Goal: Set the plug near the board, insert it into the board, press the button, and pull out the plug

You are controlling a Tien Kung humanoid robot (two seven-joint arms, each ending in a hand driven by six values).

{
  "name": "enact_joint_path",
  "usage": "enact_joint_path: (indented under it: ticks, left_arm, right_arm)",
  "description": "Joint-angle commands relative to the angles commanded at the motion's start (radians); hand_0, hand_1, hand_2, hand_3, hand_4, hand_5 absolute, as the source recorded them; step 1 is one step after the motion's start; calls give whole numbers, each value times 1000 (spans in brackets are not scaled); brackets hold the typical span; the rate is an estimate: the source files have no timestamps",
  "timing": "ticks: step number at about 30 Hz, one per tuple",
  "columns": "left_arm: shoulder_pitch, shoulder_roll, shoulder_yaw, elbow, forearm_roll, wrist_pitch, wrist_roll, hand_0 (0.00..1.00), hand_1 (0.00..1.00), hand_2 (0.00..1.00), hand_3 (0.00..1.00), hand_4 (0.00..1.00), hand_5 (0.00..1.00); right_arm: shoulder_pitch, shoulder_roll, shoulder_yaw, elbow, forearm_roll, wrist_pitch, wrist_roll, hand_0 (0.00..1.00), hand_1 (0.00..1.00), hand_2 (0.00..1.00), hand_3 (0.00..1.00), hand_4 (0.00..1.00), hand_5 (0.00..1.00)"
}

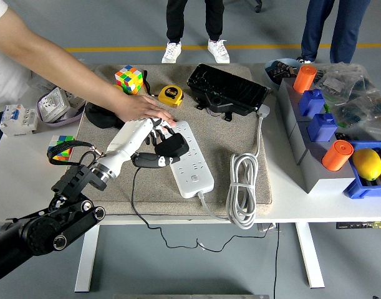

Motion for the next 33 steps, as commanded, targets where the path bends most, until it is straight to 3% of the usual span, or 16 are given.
enact_joint_path:
  ticks: [16, 33]
  left_arm:
    - [-44, -30, 44, 96, 33, 42, 5, 240, 326, 344, 518, 828, 48]
    - [-44, -18, 59, 121, 32, 39, -6, 241, 325, 347, 518, 841, 67]
  right_arm:
    - [1, 0, -4, 0, 1, 0, 0, 602, 608, 548, 545, 751, 266]
    - [1, 0, 0, 3, -4, 0, 0, 602, 608, 546, 545, 749, 261]
